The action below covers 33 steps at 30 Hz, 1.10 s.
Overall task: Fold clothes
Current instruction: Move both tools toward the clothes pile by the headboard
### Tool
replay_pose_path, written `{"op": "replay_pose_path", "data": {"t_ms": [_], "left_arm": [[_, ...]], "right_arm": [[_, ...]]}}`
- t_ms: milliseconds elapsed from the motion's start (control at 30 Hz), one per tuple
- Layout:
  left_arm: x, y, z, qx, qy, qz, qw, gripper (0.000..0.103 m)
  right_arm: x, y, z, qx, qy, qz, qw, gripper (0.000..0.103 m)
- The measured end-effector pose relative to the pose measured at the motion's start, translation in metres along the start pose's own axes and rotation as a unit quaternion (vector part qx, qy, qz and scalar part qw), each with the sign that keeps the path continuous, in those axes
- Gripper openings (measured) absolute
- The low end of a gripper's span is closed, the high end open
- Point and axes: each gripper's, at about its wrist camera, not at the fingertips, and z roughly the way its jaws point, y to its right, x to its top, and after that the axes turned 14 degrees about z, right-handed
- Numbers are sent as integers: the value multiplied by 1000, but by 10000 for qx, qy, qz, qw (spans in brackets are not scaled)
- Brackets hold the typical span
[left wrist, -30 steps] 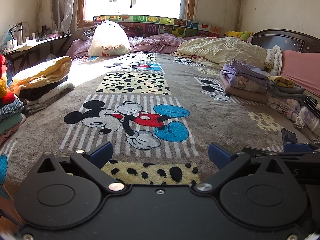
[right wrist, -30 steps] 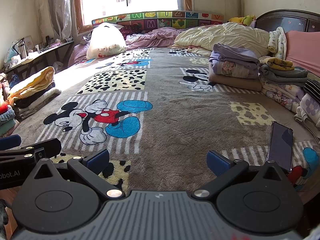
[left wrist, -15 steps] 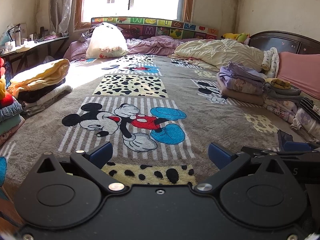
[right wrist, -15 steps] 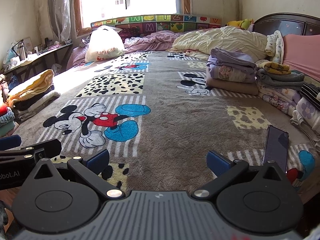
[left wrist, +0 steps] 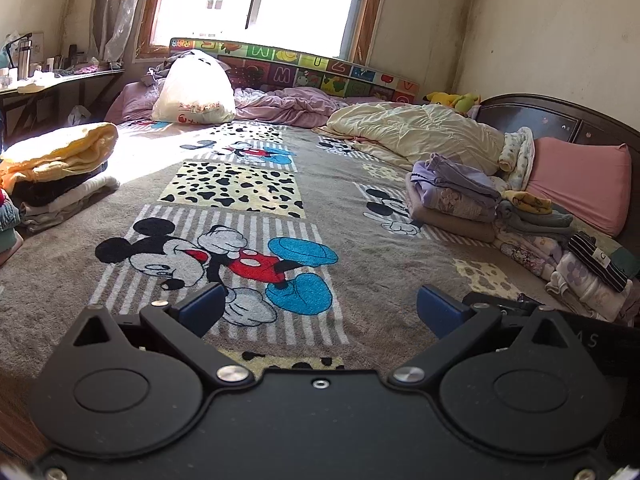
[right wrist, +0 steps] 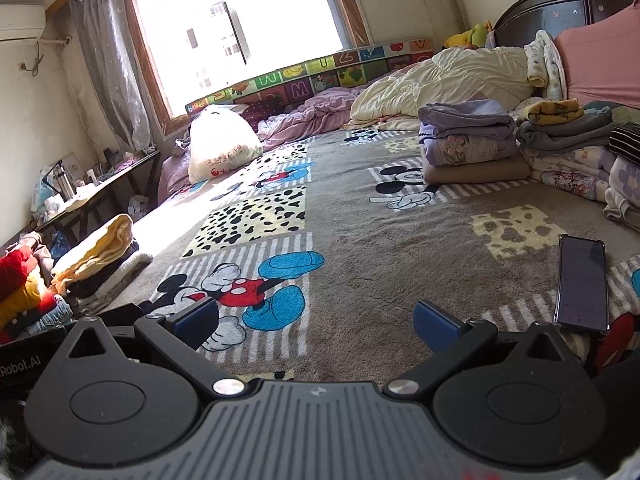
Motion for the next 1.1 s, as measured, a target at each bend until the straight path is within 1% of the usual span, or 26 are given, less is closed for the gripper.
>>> {"op": "replay_pose_path", "data": {"t_ms": [167,267,367,433,467,533,567,633,700,733,833,900,1000,1100], "left_arm": [[20,23,11,-506,274,104,9983,103],[36,44,28,-825,190,385,9957,103],[54,63,50,-1122,49,615,9918,103],[68,82,66,-1357,-27,956,9861,103],[74,94,72,-1427,27,1155,9830,103],[86,117,85,-1598,65,1505,9756,103],[93,127,92,-1726,65,1620,9716,103],[106,151,113,-2048,45,1761,9628,103],[120,180,131,-2256,42,1863,9562,103],[127,195,139,-2366,61,1923,9524,102],[147,239,160,-2641,137,2152,9401,102],[157,265,173,-2817,186,2299,9314,102],[169,299,197,-3031,121,2389,9225,100],[180,332,221,-3207,42,2390,9165,97]], "right_arm": [[18,37,3,36,462,479,9978,103],[26,69,7,91,826,892,9925,103],[38,107,16,-31,1108,1354,9846,103],[47,133,22,-112,1294,1659,9776,103],[51,146,25,-152,1386,1811,9735,103],[60,173,30,-287,1611,2135,9631,103],[64,188,33,-444,1790,2334,9547,103],[77,224,41,-688,2135,2775,9342,103],[87,253,49,-908,2348,3069,9178,103],[90,265,51,-1007,2430,3158,9116,103],[85,295,48,-1277,2676,3336,8949,103],[78,312,45,-1407,2760,3528,8829,103],[72,332,46,-1497,2858,3822,8659,103],[73,343,49,-1606,2963,3886,8576,103]]}}
